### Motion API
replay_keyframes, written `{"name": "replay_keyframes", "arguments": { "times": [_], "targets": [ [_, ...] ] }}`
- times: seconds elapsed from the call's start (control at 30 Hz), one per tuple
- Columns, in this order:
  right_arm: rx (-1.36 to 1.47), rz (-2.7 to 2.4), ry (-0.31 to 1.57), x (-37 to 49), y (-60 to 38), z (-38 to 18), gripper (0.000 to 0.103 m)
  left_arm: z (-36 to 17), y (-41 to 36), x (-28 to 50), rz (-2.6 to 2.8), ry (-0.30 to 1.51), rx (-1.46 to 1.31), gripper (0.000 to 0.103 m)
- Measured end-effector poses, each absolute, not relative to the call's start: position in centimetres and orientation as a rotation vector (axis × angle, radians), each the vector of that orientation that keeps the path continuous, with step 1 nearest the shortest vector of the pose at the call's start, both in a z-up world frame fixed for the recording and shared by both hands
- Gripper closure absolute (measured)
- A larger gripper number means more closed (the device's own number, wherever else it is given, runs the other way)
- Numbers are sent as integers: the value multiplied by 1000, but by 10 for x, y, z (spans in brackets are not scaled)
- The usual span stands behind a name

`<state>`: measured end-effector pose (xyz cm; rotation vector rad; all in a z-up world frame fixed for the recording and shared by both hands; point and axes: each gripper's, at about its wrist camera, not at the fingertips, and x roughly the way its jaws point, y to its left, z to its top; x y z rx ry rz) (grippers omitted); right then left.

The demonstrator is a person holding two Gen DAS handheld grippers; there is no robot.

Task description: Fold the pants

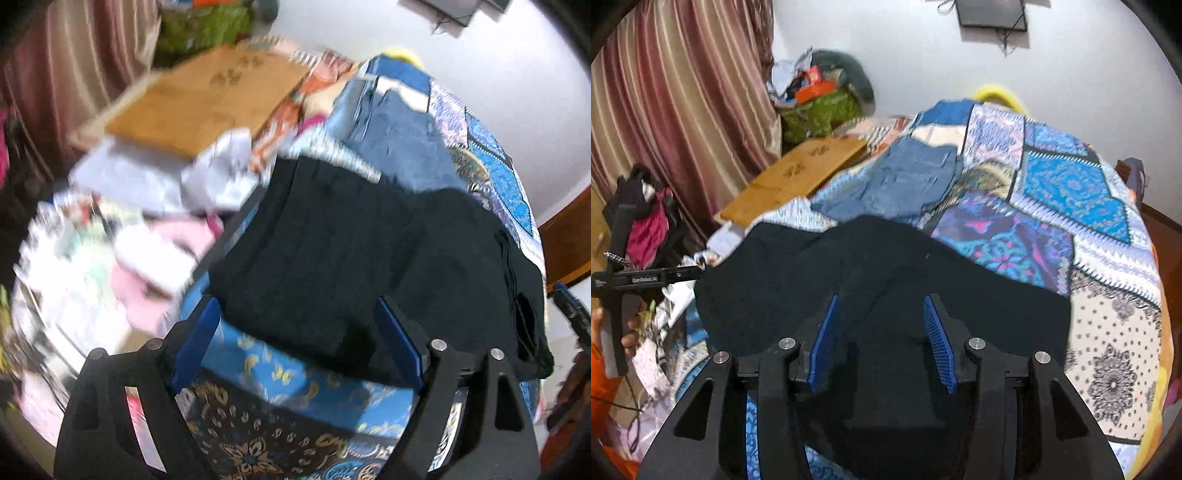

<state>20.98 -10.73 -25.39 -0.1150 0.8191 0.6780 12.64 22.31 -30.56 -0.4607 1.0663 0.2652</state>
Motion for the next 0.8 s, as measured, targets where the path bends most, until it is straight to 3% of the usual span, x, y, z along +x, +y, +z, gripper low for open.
{"name": "replay_keyframes", "arguments": {
  "times": [0.2, 0.5, 0.7, 0.77, 0.8],
  "targets": [
    [-195, 695, 918, 208, -87, -281, 59, -332, 226, 117, 200, 1103, -592, 17],
    [-169, 708, 932, 208, -88, -285, 57, -343, 227, 115, 187, 1074, -665, 9],
    [-146, 722, 933, 209, -86, -286, 55, -357, 224, 145, 225, 1096, -635, 9],
    [-141, 730, 932, 209, -87, -286, 55, -359, 226, 152, 246, 1093, -640, 14],
    [-138, 733, 932, 210, -88, -287, 55, -359, 228, 154, 256, 1090, -636, 26]
  ]
}}
